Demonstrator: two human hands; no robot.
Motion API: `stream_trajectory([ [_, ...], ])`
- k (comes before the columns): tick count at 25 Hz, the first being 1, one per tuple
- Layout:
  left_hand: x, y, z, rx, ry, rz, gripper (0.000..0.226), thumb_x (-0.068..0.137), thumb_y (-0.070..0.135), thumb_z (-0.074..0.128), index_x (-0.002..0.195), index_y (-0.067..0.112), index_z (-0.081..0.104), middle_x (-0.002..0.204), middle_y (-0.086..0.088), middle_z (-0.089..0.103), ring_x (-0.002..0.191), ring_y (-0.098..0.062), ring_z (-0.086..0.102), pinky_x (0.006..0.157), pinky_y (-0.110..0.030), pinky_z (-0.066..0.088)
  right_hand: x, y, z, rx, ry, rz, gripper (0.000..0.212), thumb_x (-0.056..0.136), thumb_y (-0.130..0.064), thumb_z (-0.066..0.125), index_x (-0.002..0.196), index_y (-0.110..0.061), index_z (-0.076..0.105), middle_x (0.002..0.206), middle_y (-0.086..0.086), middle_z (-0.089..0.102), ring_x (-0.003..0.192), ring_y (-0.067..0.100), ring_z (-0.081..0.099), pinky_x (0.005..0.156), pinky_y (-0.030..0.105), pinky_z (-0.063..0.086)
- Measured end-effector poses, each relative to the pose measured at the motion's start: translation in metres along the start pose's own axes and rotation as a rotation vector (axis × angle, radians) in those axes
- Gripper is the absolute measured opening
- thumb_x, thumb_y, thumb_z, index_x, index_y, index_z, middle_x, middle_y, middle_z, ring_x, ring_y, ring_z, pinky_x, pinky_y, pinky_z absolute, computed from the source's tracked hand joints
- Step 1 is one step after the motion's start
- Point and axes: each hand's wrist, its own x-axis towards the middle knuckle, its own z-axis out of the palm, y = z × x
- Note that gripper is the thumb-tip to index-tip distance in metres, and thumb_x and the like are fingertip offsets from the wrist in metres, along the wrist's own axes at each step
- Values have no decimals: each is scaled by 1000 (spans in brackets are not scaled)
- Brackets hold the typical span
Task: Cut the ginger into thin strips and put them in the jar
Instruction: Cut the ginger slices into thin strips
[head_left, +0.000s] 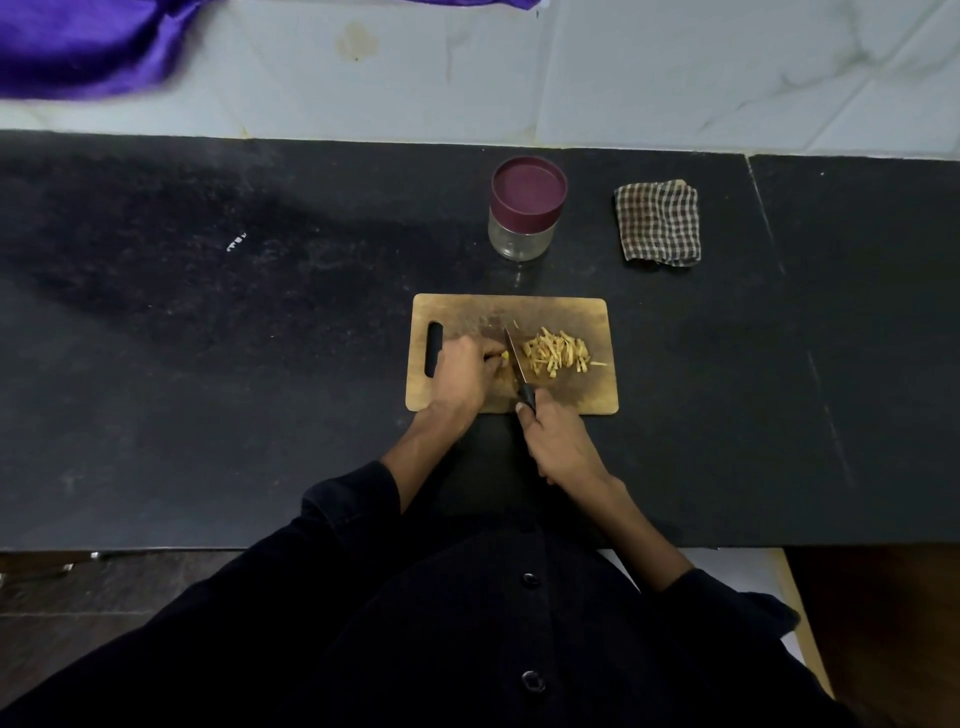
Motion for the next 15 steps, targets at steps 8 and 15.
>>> stream_trajectory([
  [8,1,0,-1,9,-4,4,19,87,4,66,103,9,74,100,-4,73,93,-12,66,90,-25,51,4,-6,-2,-15,13,8,25,105,-33,40,109,-10,50,96,18,65,85,38,66,72,52,56],
  [15,4,-5,4,28,-4,-7,19,85,1,65,99,9,75,98,-4,73,90,-16,67,86,-34,55,11,-16,-2,-90,36,3,24,104,-29,41,108,-7,50,99,18,65,84,36,66,75,54,56],
])
